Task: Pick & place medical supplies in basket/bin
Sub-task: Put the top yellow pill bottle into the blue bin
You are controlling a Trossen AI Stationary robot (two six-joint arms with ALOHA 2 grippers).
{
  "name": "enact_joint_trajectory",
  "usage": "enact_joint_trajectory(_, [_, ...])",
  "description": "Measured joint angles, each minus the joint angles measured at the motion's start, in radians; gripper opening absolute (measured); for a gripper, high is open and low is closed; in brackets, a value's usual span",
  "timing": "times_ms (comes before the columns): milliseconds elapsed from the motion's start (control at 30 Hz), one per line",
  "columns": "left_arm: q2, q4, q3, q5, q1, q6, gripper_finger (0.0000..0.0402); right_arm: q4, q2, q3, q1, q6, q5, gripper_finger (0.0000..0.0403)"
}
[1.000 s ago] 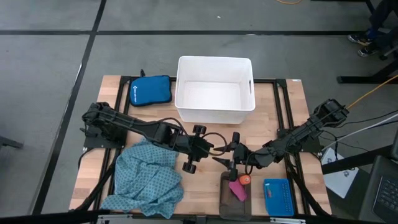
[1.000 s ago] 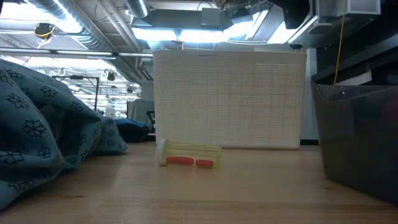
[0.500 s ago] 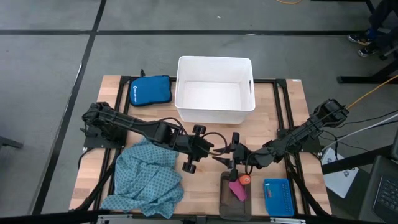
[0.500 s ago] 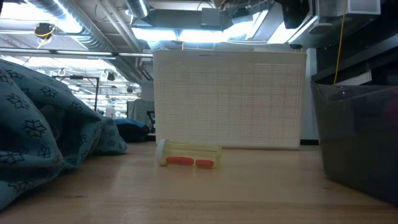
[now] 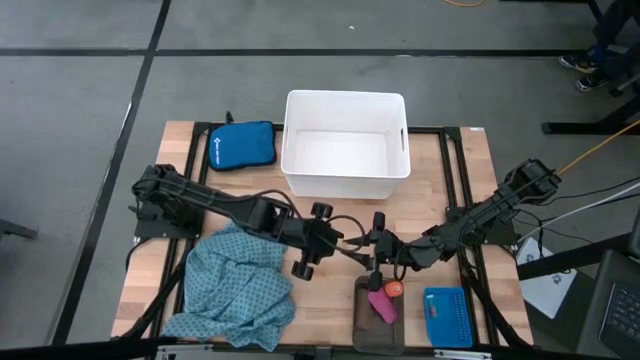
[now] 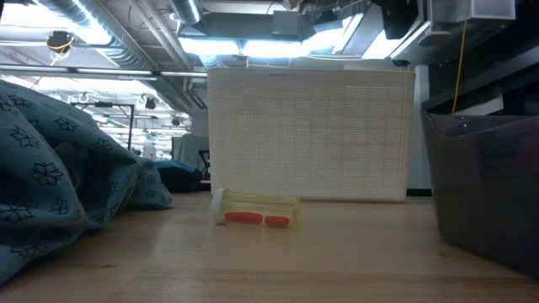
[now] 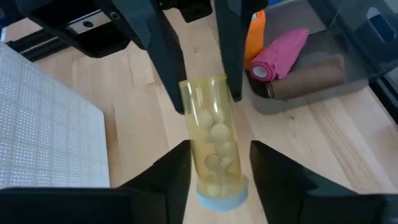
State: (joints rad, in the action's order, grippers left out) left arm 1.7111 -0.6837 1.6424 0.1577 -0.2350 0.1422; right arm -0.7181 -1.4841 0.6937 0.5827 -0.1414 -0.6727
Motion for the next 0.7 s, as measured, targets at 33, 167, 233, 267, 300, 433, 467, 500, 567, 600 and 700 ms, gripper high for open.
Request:
enact_joint_trajectory(33, [0.000, -0.005, 0.000, 0.001, 0.000, 0.003, 0.0170, 0.000, 0.000, 0.000, 0.000, 0.000, 0.000, 0.0112])
enact_joint_trajectory(167, [0.000, -0.046, 0.000, 0.005, 0.000, 0.002, 0.0203, 0.000, 0.000, 0.000, 0.000, 0.011, -0.001, 0.0112])
enact_joint_trajectory(233, [-0.004, -0.068, 0.000, 0.008, 0.000, -0.002, 0.0215, 0.000, 0.000, 0.000, 0.000, 0.012, -0.001, 0.0112])
enact_joint_trajectory(267, [-0.006, -0.072, 0.000, 0.020, 0.000, -0.006, 0.0220, 0.001, 0.000, 0.000, 0.000, 0.012, -0.001, 0.0112])
enact_joint_trajectory(300, [-0.009, -0.082, 0.000, 0.043, 0.000, -0.010, 0.0224, 0.001, 0.000, 0.000, 0.000, 0.012, -0.001, 0.0112])
enact_joint_trajectory(433, [-0.039, -0.156, 0.000, 0.173, 0.001, -0.013, 0.0230, 0.010, 0.001, 0.000, 0.003, 0.010, -0.001, 0.0112])
enact_joint_trajectory(467, [-0.048, -0.174, 0.000, 0.188, 0.004, -0.017, 0.0230, 0.012, 0.001, 0.000, 0.005, 0.010, -0.001, 0.0112])
enact_joint_trajectory(500, [-0.056, -0.186, 0.000, 0.190, 0.009, -0.024, 0.0230, 0.015, 0.001, 0.000, 0.007, 0.009, -0.001, 0.0112])
enact_joint_trajectory(567, [-0.070, -0.202, 0.000, 0.184, 0.015, -0.047, 0.0228, 0.030, 0.001, 0.000, 0.015, 0.008, -0.001, 0.0112])
enact_joint_trajectory(600, [-0.074, -0.216, 0.000, 0.183, 0.015, -0.056, 0.0228, 0.035, 0.002, 0.000, 0.021, 0.007, -0.001, 0.0112])
enact_joint_trajectory(700, [-0.079, -0.248, 0.000, 0.186, 0.015, -0.073, 0.0226, 0.099, 0.030, 0.000, 0.045, -0.027, 0.000, 0.0112])
